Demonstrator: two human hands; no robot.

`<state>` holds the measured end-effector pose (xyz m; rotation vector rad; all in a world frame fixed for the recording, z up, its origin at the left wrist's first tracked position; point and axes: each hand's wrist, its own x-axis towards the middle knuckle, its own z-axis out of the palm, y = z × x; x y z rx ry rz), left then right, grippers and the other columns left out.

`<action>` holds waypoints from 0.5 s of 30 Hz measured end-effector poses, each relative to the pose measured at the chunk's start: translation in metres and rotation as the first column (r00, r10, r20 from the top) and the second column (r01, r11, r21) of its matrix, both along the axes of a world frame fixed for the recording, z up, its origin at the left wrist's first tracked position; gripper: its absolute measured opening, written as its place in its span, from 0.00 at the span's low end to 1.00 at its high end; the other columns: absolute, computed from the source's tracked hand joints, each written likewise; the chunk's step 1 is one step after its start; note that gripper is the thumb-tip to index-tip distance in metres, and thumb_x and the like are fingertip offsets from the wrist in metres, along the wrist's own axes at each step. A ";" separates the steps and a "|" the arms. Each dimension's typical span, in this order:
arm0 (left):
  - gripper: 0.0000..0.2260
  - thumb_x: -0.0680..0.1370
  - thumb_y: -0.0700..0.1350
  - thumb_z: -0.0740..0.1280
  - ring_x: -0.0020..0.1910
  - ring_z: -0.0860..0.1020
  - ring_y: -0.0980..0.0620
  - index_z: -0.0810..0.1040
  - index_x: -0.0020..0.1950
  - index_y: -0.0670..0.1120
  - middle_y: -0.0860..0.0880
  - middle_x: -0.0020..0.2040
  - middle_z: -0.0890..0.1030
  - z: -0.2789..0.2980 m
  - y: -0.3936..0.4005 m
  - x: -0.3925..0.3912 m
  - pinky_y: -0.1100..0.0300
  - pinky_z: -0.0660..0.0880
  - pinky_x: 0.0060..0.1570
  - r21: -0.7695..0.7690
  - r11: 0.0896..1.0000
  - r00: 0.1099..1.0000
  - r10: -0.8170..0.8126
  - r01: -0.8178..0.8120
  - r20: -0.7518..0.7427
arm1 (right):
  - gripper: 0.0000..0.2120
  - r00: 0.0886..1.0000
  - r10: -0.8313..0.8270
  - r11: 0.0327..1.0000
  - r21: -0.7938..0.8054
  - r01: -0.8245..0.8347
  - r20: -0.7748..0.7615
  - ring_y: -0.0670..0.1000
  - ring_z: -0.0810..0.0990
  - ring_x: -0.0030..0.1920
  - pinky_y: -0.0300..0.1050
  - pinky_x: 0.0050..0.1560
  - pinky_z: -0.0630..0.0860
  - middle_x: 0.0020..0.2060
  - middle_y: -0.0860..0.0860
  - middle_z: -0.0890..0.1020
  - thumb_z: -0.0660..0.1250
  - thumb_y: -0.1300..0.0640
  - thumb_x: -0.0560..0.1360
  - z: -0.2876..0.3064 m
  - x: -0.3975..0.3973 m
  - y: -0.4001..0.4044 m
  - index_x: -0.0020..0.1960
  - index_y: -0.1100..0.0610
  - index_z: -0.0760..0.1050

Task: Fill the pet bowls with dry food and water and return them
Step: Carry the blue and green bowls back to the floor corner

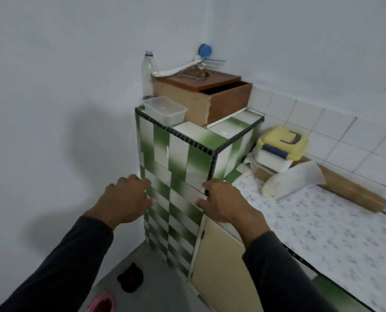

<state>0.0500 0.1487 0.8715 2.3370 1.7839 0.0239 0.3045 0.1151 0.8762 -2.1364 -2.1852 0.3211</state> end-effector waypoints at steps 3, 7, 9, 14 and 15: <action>0.26 0.82 0.61 0.63 0.70 0.71 0.43 0.66 0.78 0.53 0.47 0.73 0.71 0.005 -0.011 0.040 0.43 0.70 0.70 0.010 0.996 0.995 -0.090 0.090 0.036 | 0.26 0.995 -0.101 0.995 0.009 0.101 -0.017 0.58 0.73 0.65 0.56 0.65 0.71 0.66 0.55 0.74 0.64 0.38 0.78 0.006 0.033 -0.034 0.70 0.52 0.71; 0.25 0.81 0.60 0.64 0.65 0.74 0.45 0.70 0.76 0.53 0.47 0.67 0.75 0.009 -0.035 0.105 0.45 0.73 0.64 0.045 0.975 0.974 -0.219 0.216 0.064 | 0.30 0.974 -0.228 0.973 0.022 0.228 0.002 0.59 0.70 0.69 0.57 0.69 0.69 0.71 0.55 0.71 0.62 0.37 0.79 0.011 0.086 -0.088 0.74 0.53 0.68; 0.26 0.80 0.61 0.66 0.65 0.75 0.46 0.70 0.77 0.53 0.48 0.68 0.75 0.009 -0.051 0.143 0.46 0.74 0.64 0.059 0.961 0.959 -0.274 0.270 0.071 | 0.30 0.956 -0.293 0.956 0.017 0.293 -0.005 0.59 0.68 0.71 0.57 0.70 0.68 0.72 0.55 0.69 0.62 0.37 0.79 0.013 0.115 -0.121 0.75 0.53 0.67; 0.29 0.81 0.62 0.64 0.71 0.70 0.46 0.65 0.79 0.54 0.48 0.75 0.69 0.005 -0.106 0.246 0.48 0.72 0.68 0.036 0.913 0.911 -0.408 0.407 0.056 | 0.30 0.897 -0.441 0.897 0.006 0.441 -0.013 0.58 0.67 0.73 0.57 0.72 0.65 0.74 0.54 0.68 0.62 0.38 0.79 0.013 0.191 -0.213 0.75 0.52 0.66; 0.29 0.81 0.63 0.63 0.72 0.69 0.46 0.64 0.80 0.55 0.49 0.75 0.69 0.003 -0.120 0.265 0.48 0.71 0.68 0.025 0.900 0.899 -0.436 0.435 0.052 | 0.30 0.884 -0.468 0.884 -0.001 0.468 -0.015 0.57 0.66 0.73 0.57 0.73 0.65 0.75 0.54 0.67 0.62 0.38 0.80 0.013 0.206 -0.233 0.76 0.52 0.66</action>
